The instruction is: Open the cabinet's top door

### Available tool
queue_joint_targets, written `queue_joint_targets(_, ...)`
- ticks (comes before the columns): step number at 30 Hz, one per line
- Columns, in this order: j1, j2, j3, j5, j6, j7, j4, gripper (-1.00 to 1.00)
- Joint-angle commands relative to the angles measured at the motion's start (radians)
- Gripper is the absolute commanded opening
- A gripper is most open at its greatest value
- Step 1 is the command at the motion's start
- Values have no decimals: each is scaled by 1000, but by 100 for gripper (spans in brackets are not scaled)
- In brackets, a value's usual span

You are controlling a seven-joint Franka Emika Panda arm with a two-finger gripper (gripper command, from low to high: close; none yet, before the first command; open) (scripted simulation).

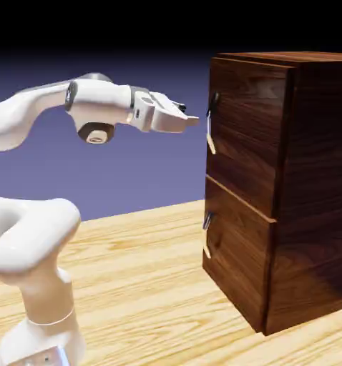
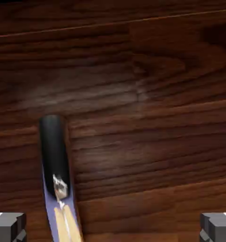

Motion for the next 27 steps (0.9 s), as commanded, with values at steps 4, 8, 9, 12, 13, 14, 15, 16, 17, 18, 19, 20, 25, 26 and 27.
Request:
queue_joint_targets(4,-70,-86,88,174,-31,-72,8,0)
queue_joint_targets(8,-141,-173,176,348,-62,-143,16,0)
queue_joint_targets(9,-158,-195,198,392,-70,-161,18,0)
queue_joint_targets(12,-211,-259,264,522,-93,-215,24,0)
queue_joint_targets(13,-221,-271,277,546,-97,-225,25,0)
queue_joint_targets(14,-221,-271,277,546,-97,-225,25,0)
queue_joint_targets(15,-259,-267,283,569,-109,-235,49,0)
queue_joint_targets(16,-293,-262,288,590,-120,-244,71,0)
queue_joint_targets(17,-330,-258,294,612,-132,-255,96,0)
queue_joint_targets(18,-365,-254,299,633,-142,-264,118,0)
queue_joint_targets(19,-402,-249,305,655,-154,-275,142,0)
queue_joint_targets(20,-402,-249,305,655,-154,-275,142,0)
queue_joint_targets(25,-326,-267,244,688,-279,-363,33,-100)
queue_joint_targets(26,-301,-271,220,692,-322,-391,-3,-100)
queue_joint_targets(27,-278,-274,193,692,-366,-417,-38,-100)
